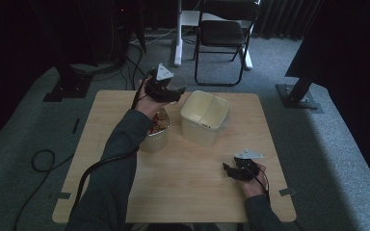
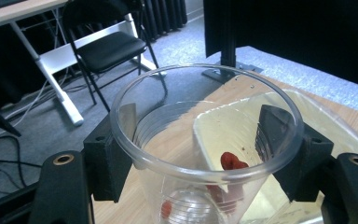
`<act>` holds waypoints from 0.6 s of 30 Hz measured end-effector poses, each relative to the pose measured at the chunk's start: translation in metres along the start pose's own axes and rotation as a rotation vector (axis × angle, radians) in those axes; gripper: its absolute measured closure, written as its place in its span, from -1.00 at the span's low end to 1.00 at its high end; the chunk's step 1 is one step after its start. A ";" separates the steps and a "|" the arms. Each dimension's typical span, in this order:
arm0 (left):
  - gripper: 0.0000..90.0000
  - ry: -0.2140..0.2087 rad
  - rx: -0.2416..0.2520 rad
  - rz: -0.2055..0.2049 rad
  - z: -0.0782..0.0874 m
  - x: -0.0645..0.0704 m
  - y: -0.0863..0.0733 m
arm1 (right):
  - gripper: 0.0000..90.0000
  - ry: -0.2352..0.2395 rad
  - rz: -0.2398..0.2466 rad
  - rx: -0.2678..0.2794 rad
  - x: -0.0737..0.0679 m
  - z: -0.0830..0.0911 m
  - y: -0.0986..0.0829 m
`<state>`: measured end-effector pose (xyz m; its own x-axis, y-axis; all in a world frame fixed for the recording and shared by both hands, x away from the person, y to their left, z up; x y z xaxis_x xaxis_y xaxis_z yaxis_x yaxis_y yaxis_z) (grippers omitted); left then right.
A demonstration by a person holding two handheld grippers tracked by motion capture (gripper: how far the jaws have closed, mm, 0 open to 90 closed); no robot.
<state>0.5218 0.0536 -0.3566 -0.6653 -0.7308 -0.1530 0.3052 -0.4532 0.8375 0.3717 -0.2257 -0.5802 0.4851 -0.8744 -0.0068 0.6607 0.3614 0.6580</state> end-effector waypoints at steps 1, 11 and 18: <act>-0.32 -0.004 -0.001 0.004 -0.003 0.001 0.000 | -0.11 -0.001 0.000 0.001 0.000 0.000 0.000; -0.32 -0.045 -0.007 0.029 -0.027 0.019 0.002 | -0.12 -0.002 0.001 0.002 0.000 0.000 0.000; -0.32 -0.092 0.013 0.046 -0.032 0.032 0.009 | -0.12 -0.002 -0.001 0.001 0.000 0.000 0.000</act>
<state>0.5250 0.0097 -0.3708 -0.7108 -0.7003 -0.0657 0.3281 -0.4128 0.8497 0.3713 -0.2262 -0.5803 0.4831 -0.8755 -0.0056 0.6604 0.3602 0.6588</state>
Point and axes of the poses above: each handheld gripper's, and its own axes: z roughly backward along the jaws, y roughly out of its top, x roughly to its right, the point moved 5 cm from there along -z, roughly forward along the jaws, and after that the axes turned 6 degrees about -x, right-handed, at the moved point
